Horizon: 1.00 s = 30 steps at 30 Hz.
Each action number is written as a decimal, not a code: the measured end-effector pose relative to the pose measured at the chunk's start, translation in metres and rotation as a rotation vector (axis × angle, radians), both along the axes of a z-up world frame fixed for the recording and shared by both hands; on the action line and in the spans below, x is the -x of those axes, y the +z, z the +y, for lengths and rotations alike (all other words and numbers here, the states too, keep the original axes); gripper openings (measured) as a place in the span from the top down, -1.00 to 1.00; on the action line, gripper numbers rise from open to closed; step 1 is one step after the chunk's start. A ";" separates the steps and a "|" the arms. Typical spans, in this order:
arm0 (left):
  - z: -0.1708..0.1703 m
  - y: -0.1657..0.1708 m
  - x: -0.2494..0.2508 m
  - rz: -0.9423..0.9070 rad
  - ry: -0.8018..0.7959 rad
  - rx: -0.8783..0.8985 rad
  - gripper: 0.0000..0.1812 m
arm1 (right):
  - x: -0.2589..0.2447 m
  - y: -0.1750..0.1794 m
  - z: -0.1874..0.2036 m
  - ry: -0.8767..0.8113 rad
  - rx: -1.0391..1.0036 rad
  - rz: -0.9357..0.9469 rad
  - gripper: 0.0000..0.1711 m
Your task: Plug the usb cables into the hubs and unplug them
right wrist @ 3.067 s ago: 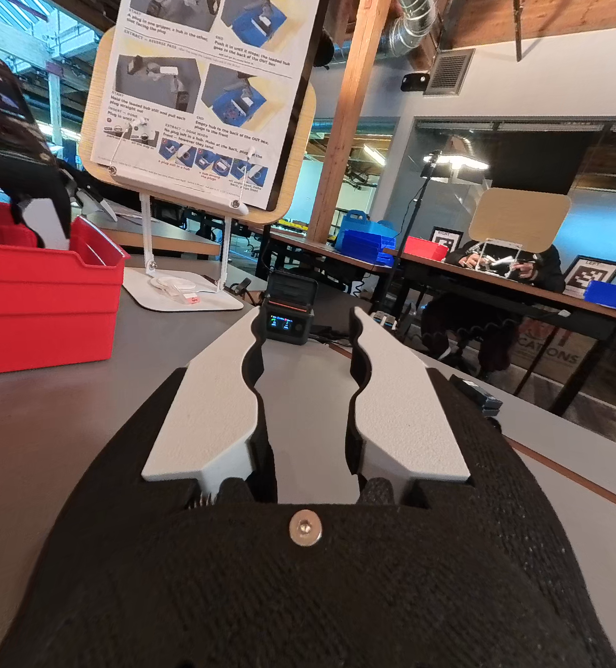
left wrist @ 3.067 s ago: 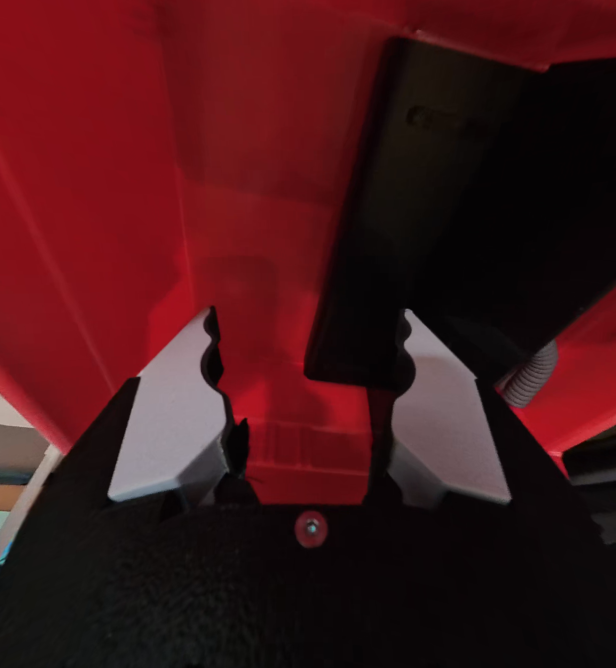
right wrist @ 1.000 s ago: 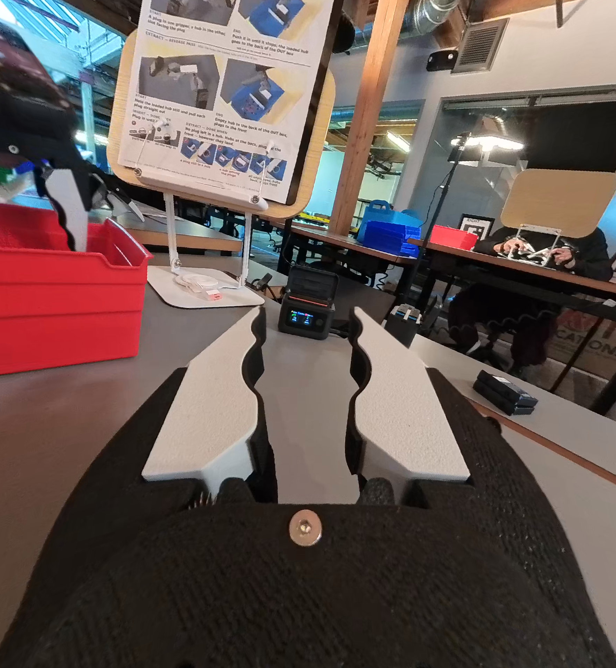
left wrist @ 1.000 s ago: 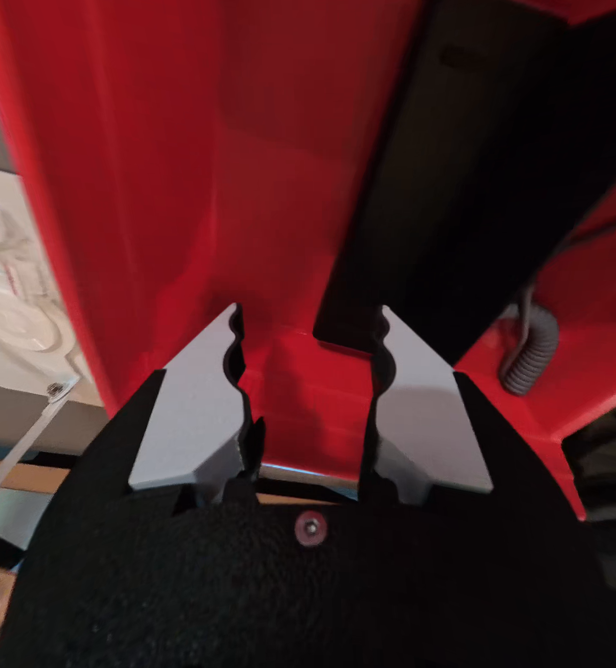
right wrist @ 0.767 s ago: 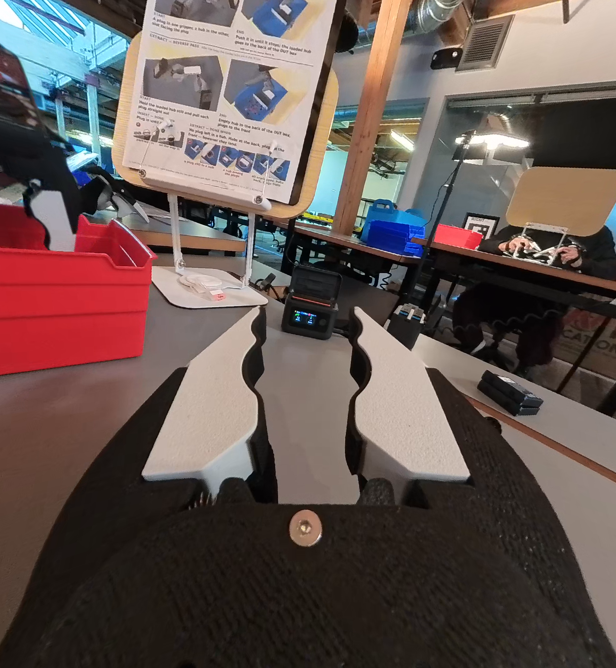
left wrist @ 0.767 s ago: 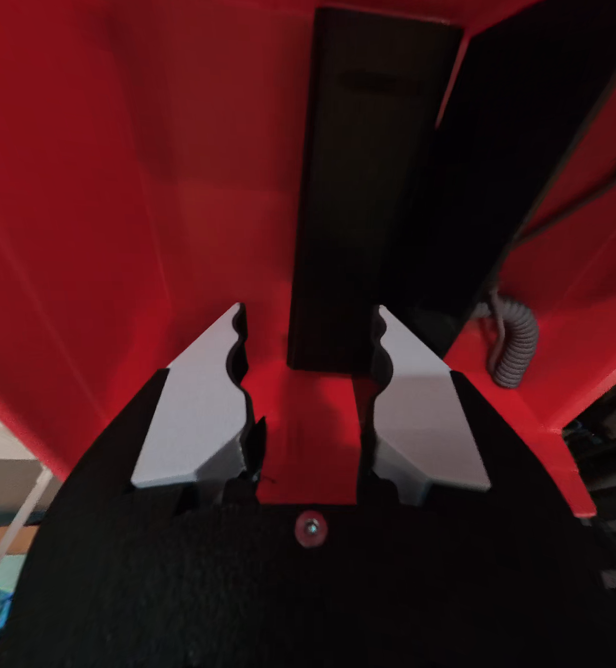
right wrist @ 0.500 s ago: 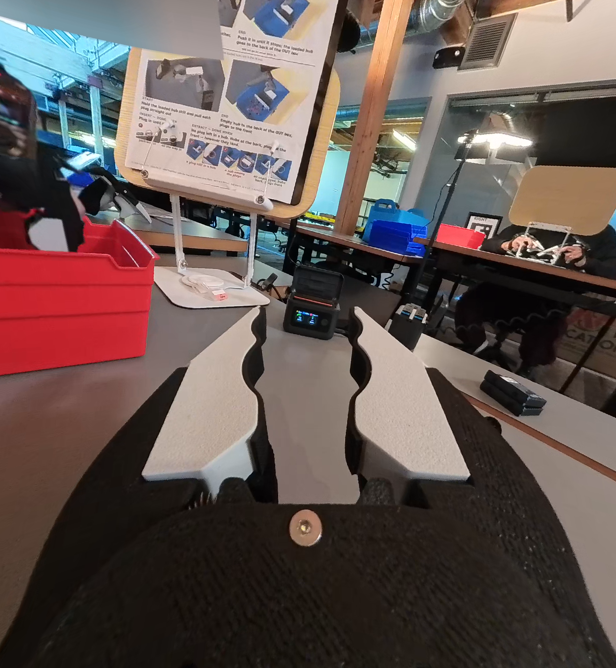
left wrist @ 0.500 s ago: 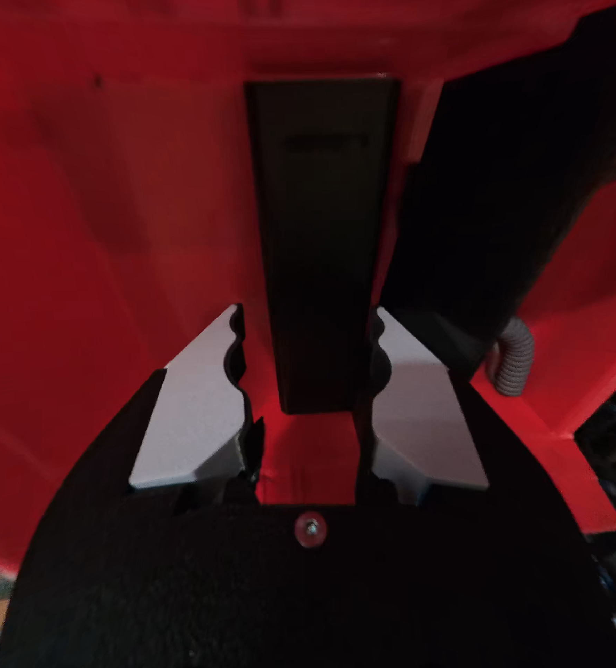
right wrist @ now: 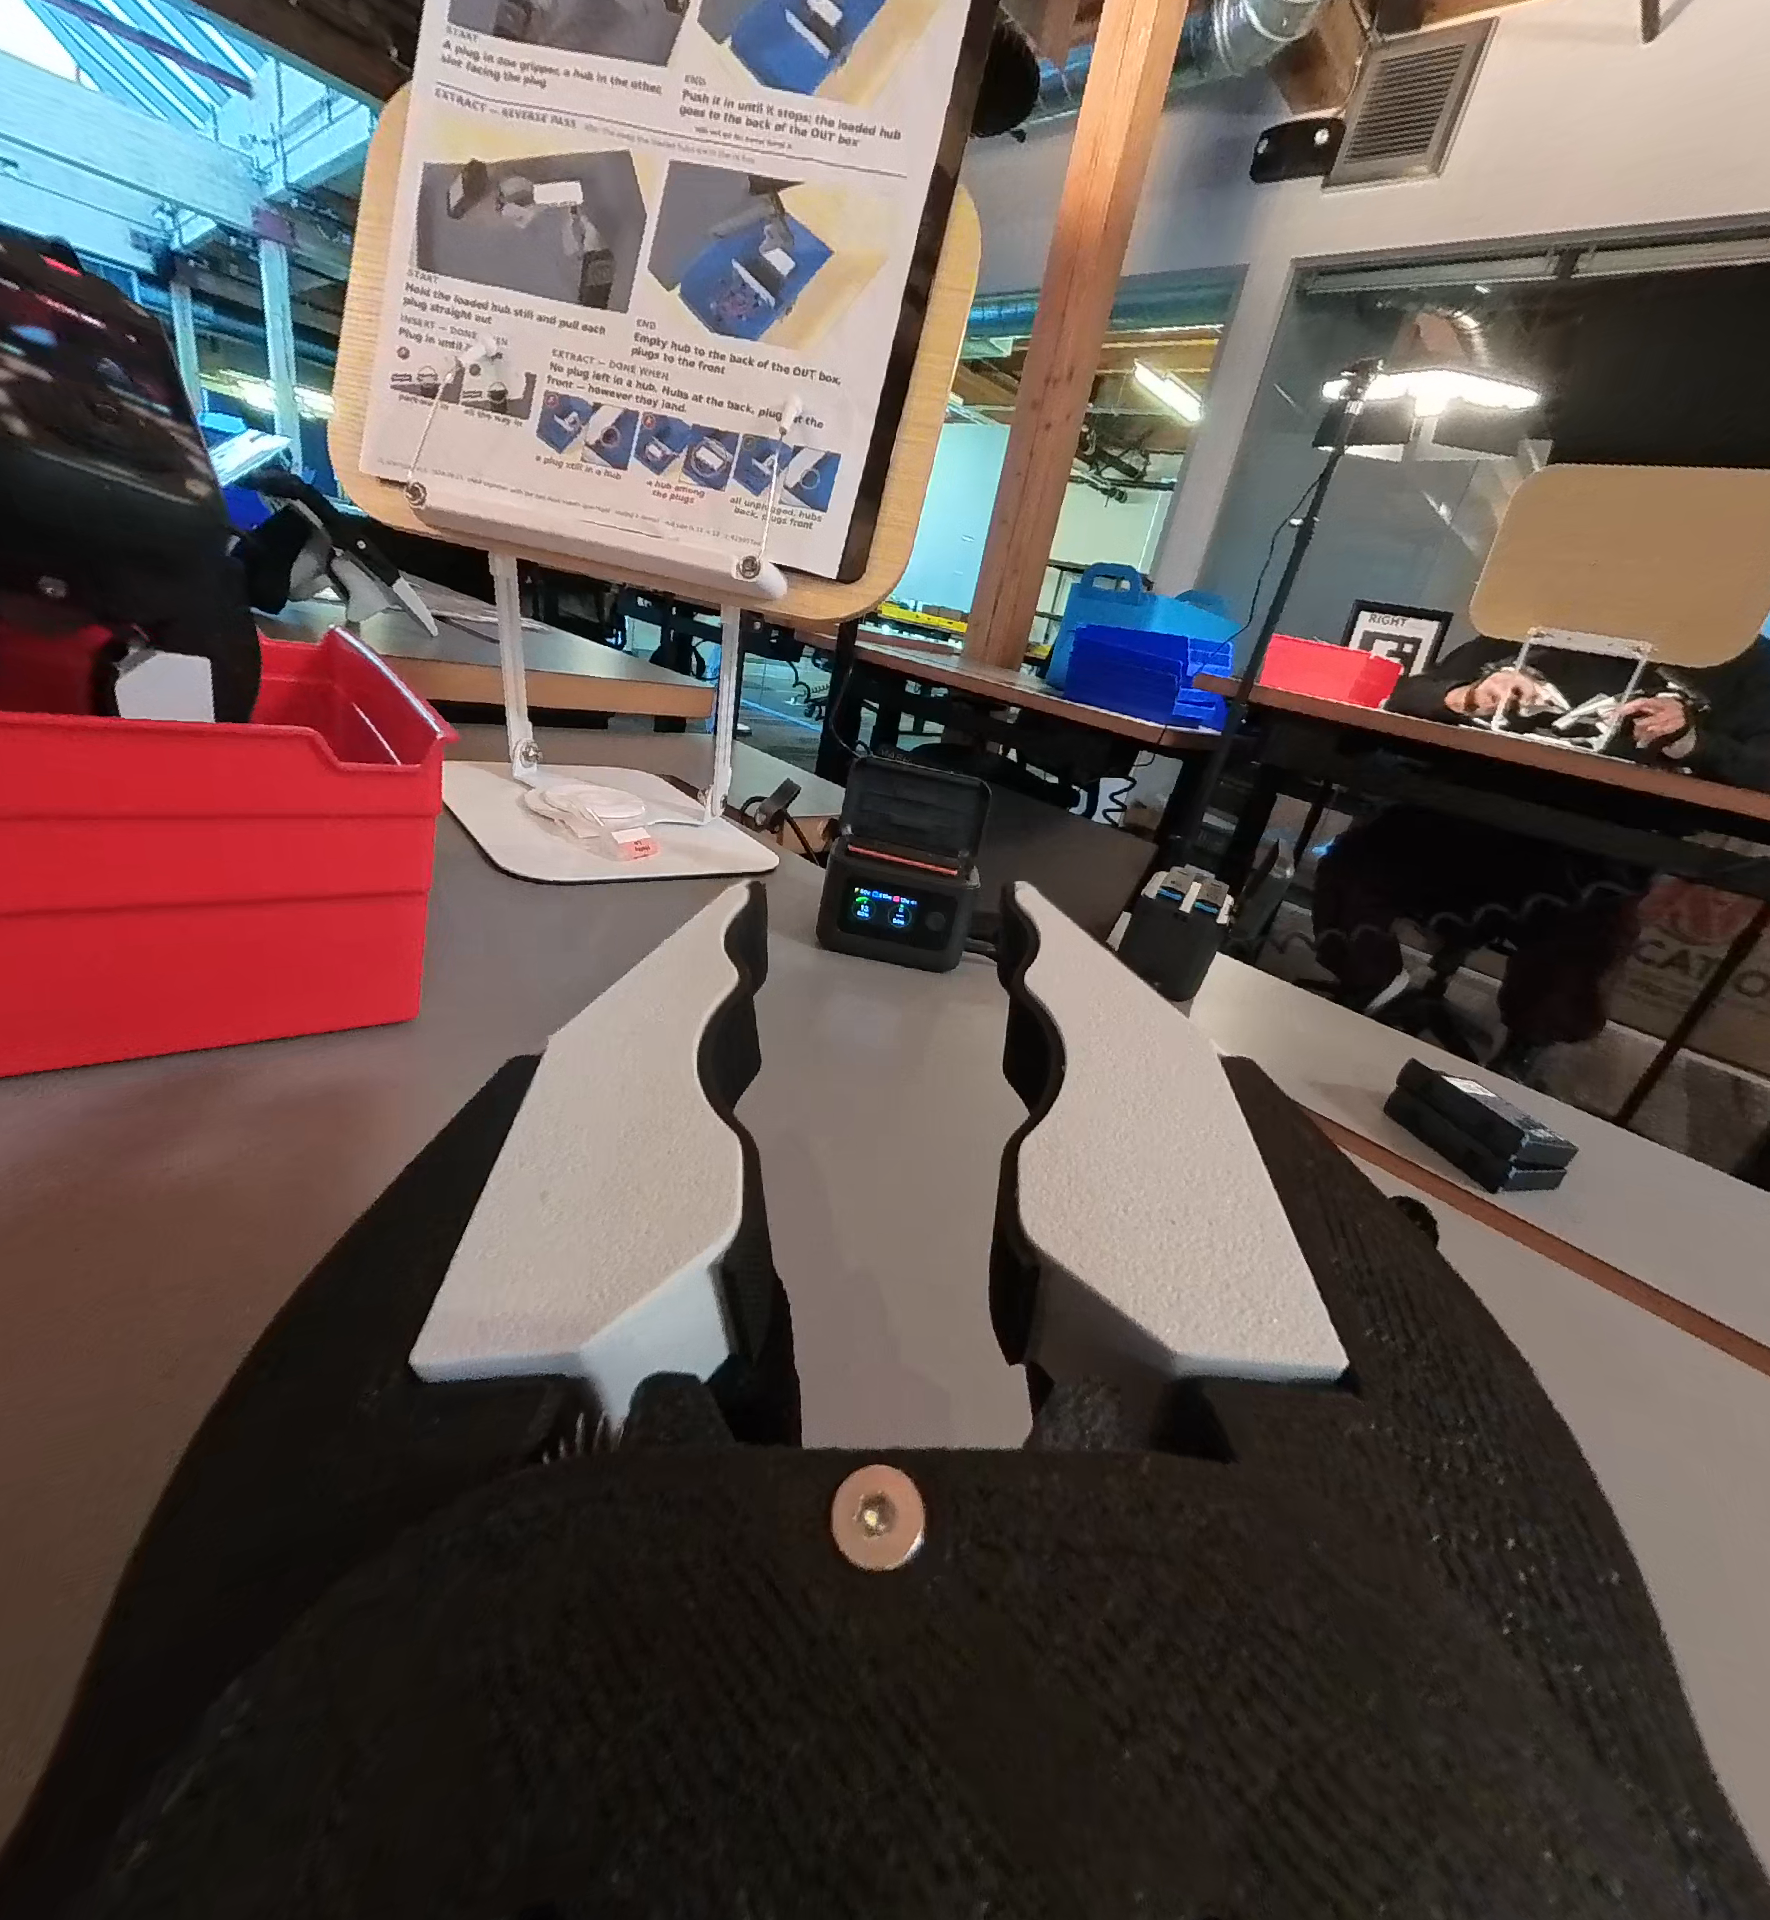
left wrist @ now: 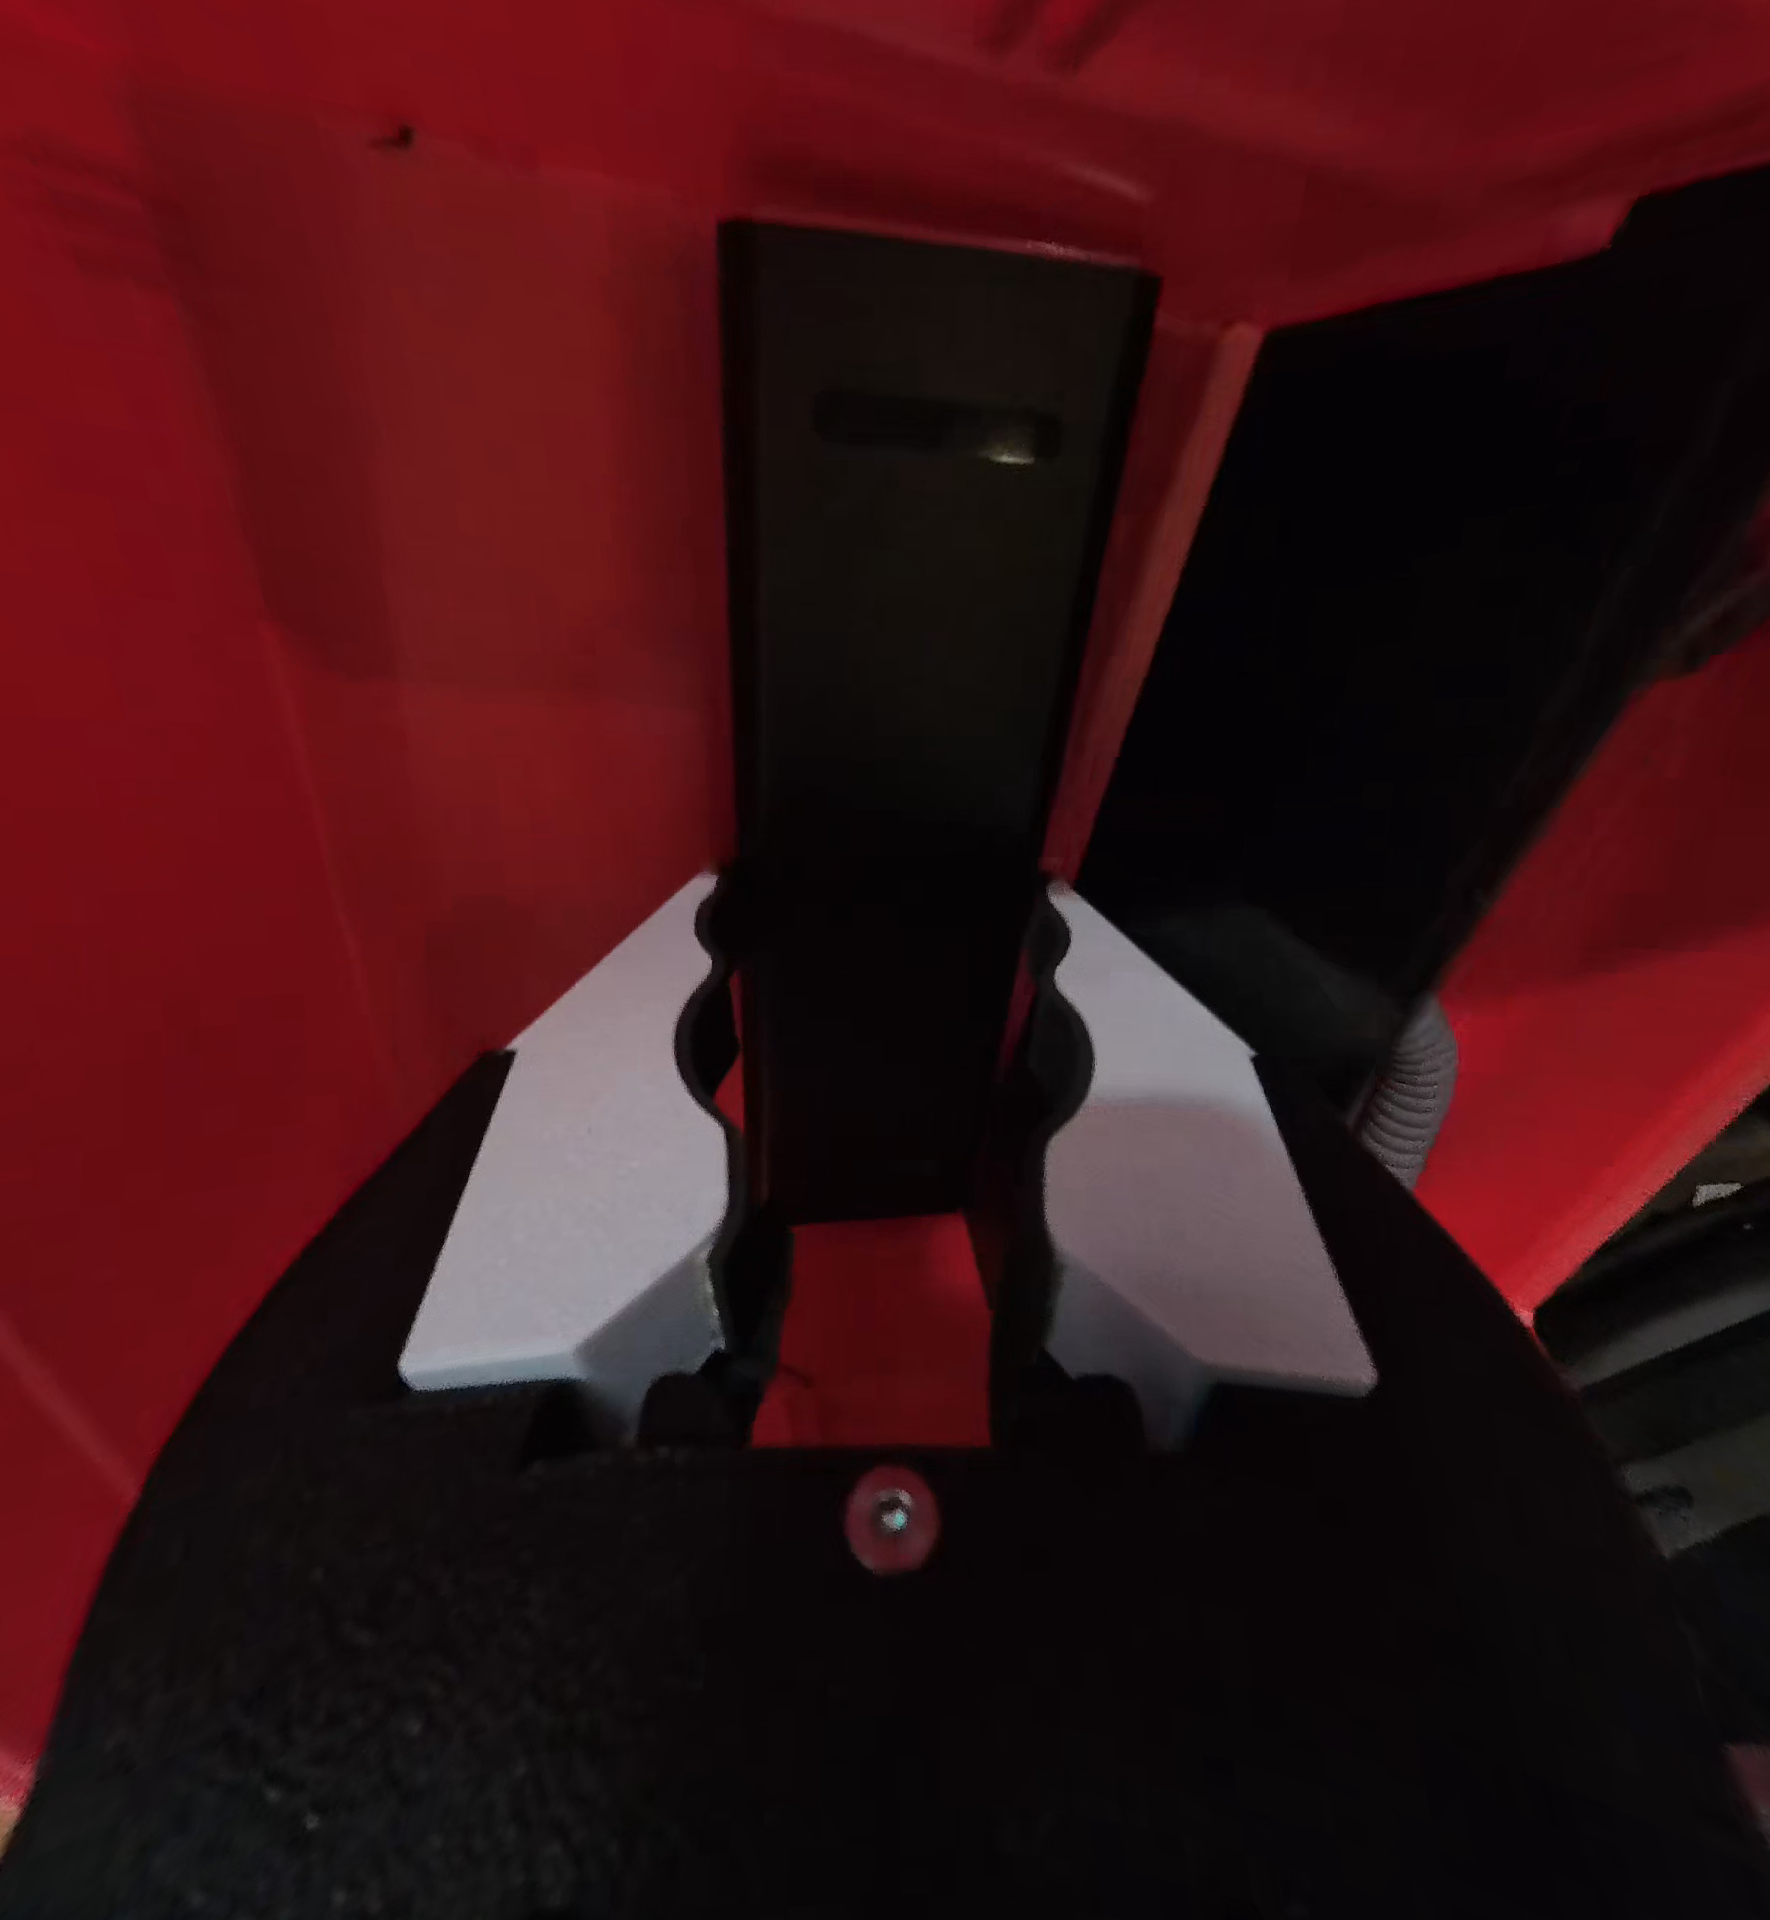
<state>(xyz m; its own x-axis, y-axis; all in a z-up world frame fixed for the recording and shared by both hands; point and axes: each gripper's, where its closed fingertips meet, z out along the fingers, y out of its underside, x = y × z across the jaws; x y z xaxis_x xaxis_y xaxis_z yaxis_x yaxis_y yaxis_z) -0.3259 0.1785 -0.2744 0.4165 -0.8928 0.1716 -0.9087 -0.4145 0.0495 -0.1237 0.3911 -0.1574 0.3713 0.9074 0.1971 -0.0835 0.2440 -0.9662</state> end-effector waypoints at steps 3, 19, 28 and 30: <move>0.000 -0.001 0.002 0.060 -0.012 0.010 0.40 | 0.000 0.000 0.000 0.001 -0.004 -0.003 0.51; 0.044 0.108 0.033 0.365 0.097 -0.516 0.41 | -0.003 0.002 0.004 -0.034 -0.024 0.006 0.54; 0.114 0.194 -0.089 0.215 0.058 -1.121 0.41 | -0.017 0.035 -0.033 0.199 0.117 0.150 0.41; 0.119 0.195 -0.121 0.266 -0.021 -1.232 0.41 | -0.019 0.053 -0.065 0.379 0.290 0.144 0.29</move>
